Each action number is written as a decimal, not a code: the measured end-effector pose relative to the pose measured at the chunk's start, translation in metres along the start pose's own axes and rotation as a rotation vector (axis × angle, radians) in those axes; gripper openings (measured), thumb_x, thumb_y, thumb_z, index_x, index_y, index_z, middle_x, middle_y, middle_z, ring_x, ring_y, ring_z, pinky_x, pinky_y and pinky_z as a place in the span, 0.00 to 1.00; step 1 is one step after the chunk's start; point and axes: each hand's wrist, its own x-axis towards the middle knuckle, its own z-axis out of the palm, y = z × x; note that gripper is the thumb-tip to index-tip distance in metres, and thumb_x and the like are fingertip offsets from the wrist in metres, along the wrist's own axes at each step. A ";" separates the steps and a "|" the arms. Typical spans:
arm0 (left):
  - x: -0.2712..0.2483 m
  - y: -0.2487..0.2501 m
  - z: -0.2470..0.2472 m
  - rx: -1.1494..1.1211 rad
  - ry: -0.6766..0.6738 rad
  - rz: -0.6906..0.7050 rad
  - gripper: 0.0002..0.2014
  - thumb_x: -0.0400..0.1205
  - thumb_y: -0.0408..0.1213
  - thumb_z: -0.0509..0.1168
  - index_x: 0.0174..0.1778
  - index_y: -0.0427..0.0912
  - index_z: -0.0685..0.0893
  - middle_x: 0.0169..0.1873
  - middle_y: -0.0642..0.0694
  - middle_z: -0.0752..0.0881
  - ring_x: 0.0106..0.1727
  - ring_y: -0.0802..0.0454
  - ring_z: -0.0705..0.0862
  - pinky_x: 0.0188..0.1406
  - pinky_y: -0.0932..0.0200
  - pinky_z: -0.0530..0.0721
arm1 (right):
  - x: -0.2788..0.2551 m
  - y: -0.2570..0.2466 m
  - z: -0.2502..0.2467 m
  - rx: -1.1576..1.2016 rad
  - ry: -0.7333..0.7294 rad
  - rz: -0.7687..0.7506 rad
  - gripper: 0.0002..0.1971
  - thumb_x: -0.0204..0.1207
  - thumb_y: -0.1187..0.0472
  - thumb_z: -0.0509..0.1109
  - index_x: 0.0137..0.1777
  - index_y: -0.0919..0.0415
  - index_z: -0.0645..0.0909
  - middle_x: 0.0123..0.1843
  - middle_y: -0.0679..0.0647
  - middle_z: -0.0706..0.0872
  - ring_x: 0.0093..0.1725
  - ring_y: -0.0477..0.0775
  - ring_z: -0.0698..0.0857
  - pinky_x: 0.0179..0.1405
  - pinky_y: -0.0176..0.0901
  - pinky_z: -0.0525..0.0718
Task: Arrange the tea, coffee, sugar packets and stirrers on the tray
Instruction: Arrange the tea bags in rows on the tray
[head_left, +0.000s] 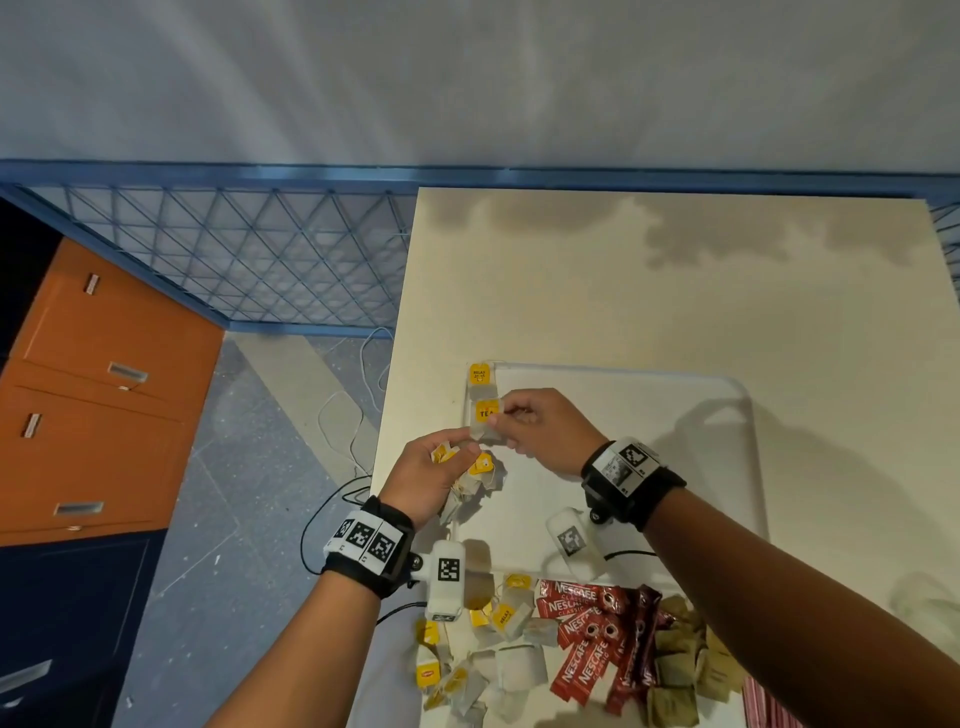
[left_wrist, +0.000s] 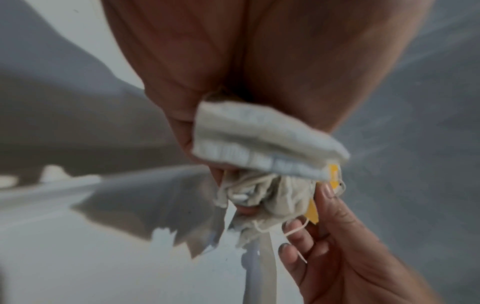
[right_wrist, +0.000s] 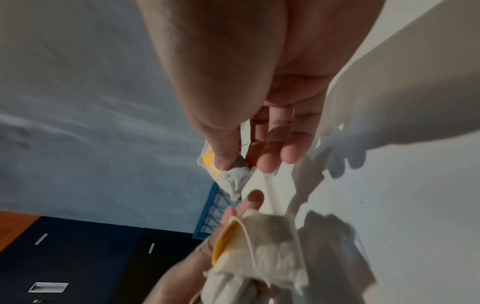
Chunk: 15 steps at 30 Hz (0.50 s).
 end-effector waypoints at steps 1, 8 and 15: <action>0.000 -0.001 0.000 -0.014 -0.003 -0.002 0.08 0.83 0.40 0.72 0.57 0.51 0.92 0.56 0.51 0.92 0.60 0.55 0.89 0.70 0.52 0.82 | 0.000 -0.006 -0.003 0.005 0.008 -0.003 0.12 0.79 0.47 0.73 0.39 0.52 0.84 0.29 0.46 0.86 0.31 0.45 0.81 0.37 0.46 0.80; -0.003 -0.005 -0.002 -0.088 -0.006 -0.003 0.09 0.85 0.37 0.70 0.59 0.44 0.91 0.57 0.51 0.92 0.63 0.52 0.89 0.72 0.52 0.81 | 0.020 -0.039 -0.034 -0.026 0.126 -0.026 0.11 0.86 0.60 0.69 0.47 0.69 0.83 0.32 0.47 0.83 0.24 0.35 0.83 0.23 0.33 0.77; -0.007 -0.005 0.000 -0.077 0.002 -0.003 0.09 0.85 0.37 0.70 0.58 0.45 0.92 0.57 0.52 0.92 0.61 0.56 0.89 0.66 0.60 0.81 | 0.054 -0.012 -0.031 -0.337 0.188 0.102 0.17 0.81 0.53 0.72 0.31 0.58 0.80 0.31 0.57 0.85 0.39 0.65 0.87 0.43 0.57 0.86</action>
